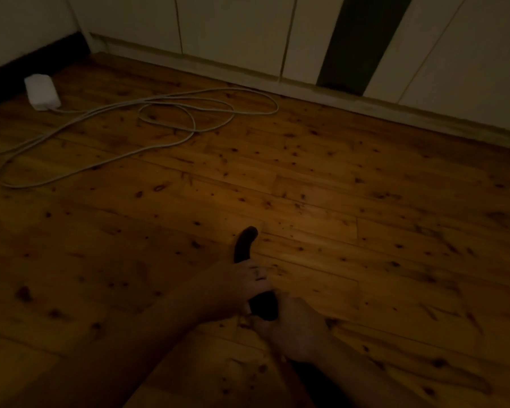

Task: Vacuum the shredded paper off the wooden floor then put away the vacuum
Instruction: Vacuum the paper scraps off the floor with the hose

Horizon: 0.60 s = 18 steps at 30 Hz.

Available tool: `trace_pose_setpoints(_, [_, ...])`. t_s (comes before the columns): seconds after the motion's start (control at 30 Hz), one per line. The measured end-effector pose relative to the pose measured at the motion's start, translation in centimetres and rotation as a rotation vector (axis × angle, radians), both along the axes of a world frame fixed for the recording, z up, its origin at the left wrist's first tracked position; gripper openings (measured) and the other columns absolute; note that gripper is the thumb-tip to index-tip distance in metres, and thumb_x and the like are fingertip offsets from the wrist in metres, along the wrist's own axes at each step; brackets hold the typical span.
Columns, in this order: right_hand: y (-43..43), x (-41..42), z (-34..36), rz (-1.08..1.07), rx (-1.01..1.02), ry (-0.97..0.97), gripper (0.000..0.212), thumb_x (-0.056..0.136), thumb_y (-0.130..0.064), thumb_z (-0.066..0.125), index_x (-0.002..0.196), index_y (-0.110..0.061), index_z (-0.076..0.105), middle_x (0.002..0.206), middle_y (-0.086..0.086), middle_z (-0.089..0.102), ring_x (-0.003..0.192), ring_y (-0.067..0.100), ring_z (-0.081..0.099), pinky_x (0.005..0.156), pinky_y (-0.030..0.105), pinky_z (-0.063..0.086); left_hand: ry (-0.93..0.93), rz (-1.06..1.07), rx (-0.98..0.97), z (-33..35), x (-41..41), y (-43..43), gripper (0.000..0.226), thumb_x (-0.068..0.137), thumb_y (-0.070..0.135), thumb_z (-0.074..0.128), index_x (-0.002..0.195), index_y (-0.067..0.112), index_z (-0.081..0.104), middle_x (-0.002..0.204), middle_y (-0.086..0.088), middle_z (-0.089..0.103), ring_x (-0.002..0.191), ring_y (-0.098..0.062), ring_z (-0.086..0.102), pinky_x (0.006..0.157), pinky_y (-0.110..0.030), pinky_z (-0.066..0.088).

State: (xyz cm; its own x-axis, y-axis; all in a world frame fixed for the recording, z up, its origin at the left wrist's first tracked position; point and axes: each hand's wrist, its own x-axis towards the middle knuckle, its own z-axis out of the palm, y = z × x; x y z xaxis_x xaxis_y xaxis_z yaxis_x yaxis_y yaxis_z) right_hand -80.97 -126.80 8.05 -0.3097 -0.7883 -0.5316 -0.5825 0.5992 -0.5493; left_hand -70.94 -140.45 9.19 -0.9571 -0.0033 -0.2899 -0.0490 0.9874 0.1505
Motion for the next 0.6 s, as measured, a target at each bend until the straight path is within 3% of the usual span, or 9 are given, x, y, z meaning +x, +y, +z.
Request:
trace_pose_setpoints(0.23, [-2.1,1.0,1.3,0.091,0.001,-0.050,0.030,0.089,-0.050,0.061,0.109,-0.032,0.048,0.084,-0.012,0.060,0.057,0.000,0.050,0.053,0.019,0.040,-0.014,0.036,0.012,0.0,1.8,-1.7,0.047,0.096,0.040,0.051,0.136,0.020,0.038,0.138,0.000,0.041,0.126,-0.017,0.035,0.080,-0.031,0.041])
trace_pose_setpoints(0.33, [-3.3,1.8,1.6,0.122,-0.006,-0.048,0.026,0.089,-0.049,0.060,0.106,-0.034,0.046,0.079,-0.013,0.057,0.057,0.001,0.050,0.052,0.019,0.040,0.018,0.071,0.014,0.4,3.1,-2.5,0.045,0.095,0.035,0.051,0.136,0.020,0.039,0.137,0.001,0.042,0.126,-0.016,0.036,0.074,-0.026,0.033])
trace_pose_setpoints(0.43, [-4.5,2.7,1.9,0.143,0.011,-0.031,0.034,0.089,-0.049,0.061,0.114,-0.033,0.047,0.080,-0.013,0.059,0.061,0.006,0.053,0.056,0.020,0.042,0.001,0.110,0.033,1.1,4.4,-3.2,0.045,0.095,0.028,0.051,0.137,0.019,0.039,0.138,0.000,0.040,0.128,-0.017,0.035,0.079,-0.029,0.040])
trace_pose_setpoints(0.6, [-6.2,3.3,1.9,0.156,-0.009,-0.078,0.028,0.088,-0.045,0.064,0.107,-0.027,0.054,0.077,-0.010,0.062,0.050,0.000,0.053,0.051,0.022,0.043,0.003,0.187,0.056,1.4,5.5,-4.5,0.046,0.095,0.026,0.052,0.139,0.021,0.038,0.143,0.001,0.037,0.132,-0.017,0.032,0.087,-0.033,0.046])
